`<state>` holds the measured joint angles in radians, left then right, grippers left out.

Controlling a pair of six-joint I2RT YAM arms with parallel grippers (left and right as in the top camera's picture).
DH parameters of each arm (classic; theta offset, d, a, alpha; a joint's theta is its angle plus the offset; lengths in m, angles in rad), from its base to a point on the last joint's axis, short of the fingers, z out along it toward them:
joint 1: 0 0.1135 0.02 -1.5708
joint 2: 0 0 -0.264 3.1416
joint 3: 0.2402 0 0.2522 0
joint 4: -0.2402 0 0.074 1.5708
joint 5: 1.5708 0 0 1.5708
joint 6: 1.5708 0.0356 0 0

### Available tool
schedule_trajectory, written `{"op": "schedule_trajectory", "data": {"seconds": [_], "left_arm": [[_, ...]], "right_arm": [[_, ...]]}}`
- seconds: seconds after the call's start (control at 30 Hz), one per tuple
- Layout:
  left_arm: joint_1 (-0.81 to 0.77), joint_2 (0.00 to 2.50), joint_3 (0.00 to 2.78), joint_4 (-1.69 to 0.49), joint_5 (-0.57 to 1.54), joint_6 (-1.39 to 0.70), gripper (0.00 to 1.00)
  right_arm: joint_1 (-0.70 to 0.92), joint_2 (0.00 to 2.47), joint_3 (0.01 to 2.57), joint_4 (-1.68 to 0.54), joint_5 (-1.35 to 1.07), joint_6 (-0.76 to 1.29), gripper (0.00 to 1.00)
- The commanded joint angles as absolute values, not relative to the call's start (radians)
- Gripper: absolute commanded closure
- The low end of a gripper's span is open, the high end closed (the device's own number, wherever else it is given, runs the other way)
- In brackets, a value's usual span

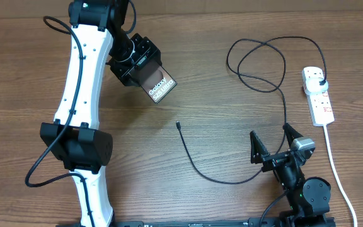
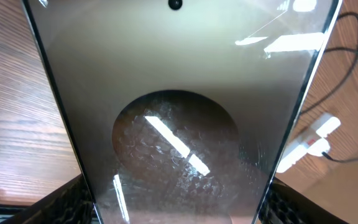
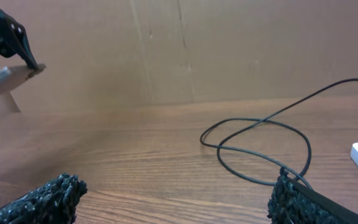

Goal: Plug charger to phone and switch on socket
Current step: 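Raise the right gripper from rest and swing it toward the cable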

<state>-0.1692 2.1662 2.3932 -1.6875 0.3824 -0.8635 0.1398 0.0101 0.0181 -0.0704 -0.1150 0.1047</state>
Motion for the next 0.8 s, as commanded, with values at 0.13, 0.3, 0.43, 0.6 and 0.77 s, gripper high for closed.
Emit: {"op": "schedule_trajectory", "data": {"seconds": [0.13,0.3,0.43,0.6,0.77], "left_arm": [[-0.184,2.130,2.397,-1.690,0.329,-0.852,0.81],[-0.184,2.130,2.397,-1.690,0.329,-0.852,0.82],[-0.184,2.130,2.397,-1.690,0.329,-0.852,0.84],[-0.184,2.130,2.397,-1.690,0.330,-0.852,0.85],[-0.184,2.130,2.397,-1.690,0.333,-0.852,0.86]], "right_arm": [[0.143,0.003,0.009,-0.072,-0.159,0.109,0.00],[0.143,0.021,0.031,-0.101,-0.222,0.111,0.00],[0.143,0.065,0.080,-0.126,-0.231,0.158,0.00],[0.143,0.152,0.190,-0.202,-0.241,0.157,0.00],[0.143,0.279,0.350,-0.347,-0.242,0.157,0.00]]}}
